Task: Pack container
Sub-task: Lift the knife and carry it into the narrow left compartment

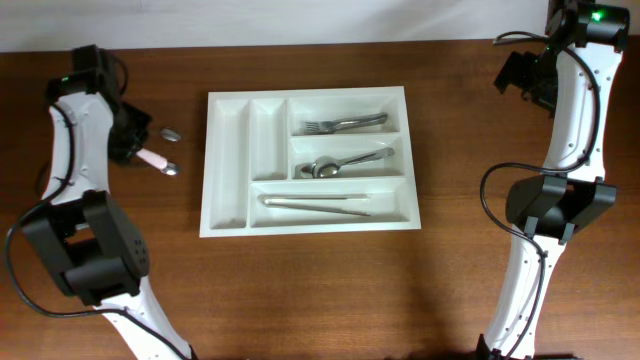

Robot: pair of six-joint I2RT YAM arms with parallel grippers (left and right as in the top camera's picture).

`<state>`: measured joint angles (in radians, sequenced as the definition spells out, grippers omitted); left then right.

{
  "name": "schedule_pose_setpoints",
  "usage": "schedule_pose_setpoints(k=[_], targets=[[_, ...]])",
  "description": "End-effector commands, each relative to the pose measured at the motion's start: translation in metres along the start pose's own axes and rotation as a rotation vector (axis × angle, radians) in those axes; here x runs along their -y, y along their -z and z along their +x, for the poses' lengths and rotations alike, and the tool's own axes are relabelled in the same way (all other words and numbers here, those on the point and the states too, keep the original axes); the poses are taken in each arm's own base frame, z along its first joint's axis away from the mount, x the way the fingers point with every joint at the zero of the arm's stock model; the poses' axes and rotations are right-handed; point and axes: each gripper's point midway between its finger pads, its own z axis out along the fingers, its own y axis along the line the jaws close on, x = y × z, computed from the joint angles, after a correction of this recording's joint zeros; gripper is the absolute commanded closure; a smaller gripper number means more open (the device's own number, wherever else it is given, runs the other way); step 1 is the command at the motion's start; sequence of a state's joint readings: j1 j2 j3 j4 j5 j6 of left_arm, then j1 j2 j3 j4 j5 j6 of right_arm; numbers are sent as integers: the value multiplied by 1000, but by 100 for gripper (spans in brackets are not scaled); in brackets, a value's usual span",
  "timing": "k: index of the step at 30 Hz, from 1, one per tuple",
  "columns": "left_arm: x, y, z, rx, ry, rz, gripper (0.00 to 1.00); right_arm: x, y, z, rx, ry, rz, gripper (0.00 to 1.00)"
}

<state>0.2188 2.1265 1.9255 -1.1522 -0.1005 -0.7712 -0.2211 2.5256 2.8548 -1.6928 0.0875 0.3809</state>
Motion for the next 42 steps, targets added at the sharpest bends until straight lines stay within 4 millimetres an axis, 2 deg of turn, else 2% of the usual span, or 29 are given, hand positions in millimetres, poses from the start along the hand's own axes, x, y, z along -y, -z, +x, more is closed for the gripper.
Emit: schedule_pose_setpoints(k=[1,8,16,22,27,34,37,42], targets=[[32,16,4,41,-189,66,98,2,19,-5,38,0,-15,1],[87,34,37,97,-425,150,98,2,19,-5,38,0,-15,1],[155,53,96,162,-633,268,98,2,19,-5,38,0,-15,1],[190,67,136,221,-786,332,98,2,19,-5,38,0,-15,1],[196,73,149,293,-851,282,98,2,19,-5,38,0,-15,1],[193,69,154,293,-861,260,98,2,19,-5,38,0,-15,1],[189,59,157,275,-868,240,98,2,19,-5,38,0,-15,1],[180,23,170,199,-885,179,98,2,19,-5,38,0,-15,1]])
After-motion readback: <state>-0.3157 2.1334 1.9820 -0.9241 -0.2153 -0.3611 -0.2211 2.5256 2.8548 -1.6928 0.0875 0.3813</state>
